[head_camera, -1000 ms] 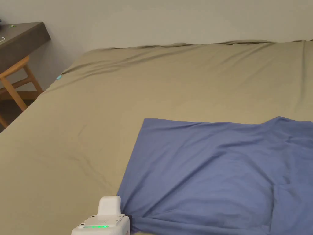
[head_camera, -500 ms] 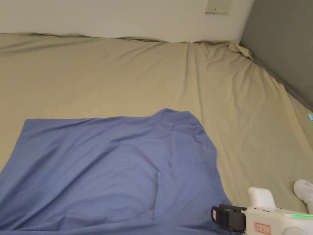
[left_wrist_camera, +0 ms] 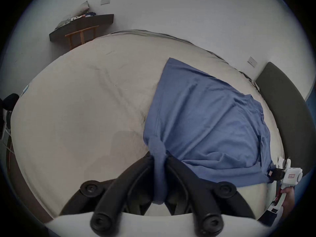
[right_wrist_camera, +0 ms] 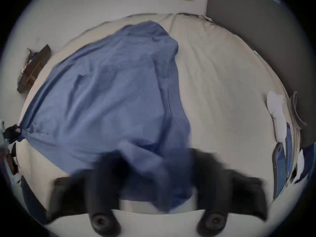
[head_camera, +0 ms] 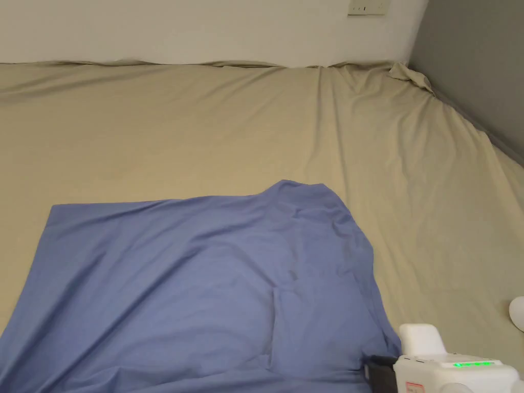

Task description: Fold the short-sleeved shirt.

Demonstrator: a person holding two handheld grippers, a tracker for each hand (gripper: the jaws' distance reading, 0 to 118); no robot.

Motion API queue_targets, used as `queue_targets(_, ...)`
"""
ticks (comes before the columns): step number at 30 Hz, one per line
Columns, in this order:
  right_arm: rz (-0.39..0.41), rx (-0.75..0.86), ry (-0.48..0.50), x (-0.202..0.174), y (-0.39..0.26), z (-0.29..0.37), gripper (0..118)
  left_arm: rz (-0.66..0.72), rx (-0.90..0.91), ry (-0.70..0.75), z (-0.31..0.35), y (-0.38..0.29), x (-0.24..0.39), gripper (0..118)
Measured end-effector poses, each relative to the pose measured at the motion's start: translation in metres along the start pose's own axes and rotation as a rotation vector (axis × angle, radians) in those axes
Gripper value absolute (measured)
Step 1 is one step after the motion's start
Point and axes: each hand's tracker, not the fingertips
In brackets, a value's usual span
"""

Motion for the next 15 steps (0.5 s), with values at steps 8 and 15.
queue_targets(8, -0.254, 0.056, 0.261, 0.034, 0.009, 0.054, 10, 0.068, 0.025, -0.066, 0.029, 0.015, -0.011, 2)
queue_targets(15, -0.392, 0.072, 0.386, 0.045, 0.032, 0.088, 9, 0.142, 0.024, -0.126, 0.048, 0.034, -0.012, 2)
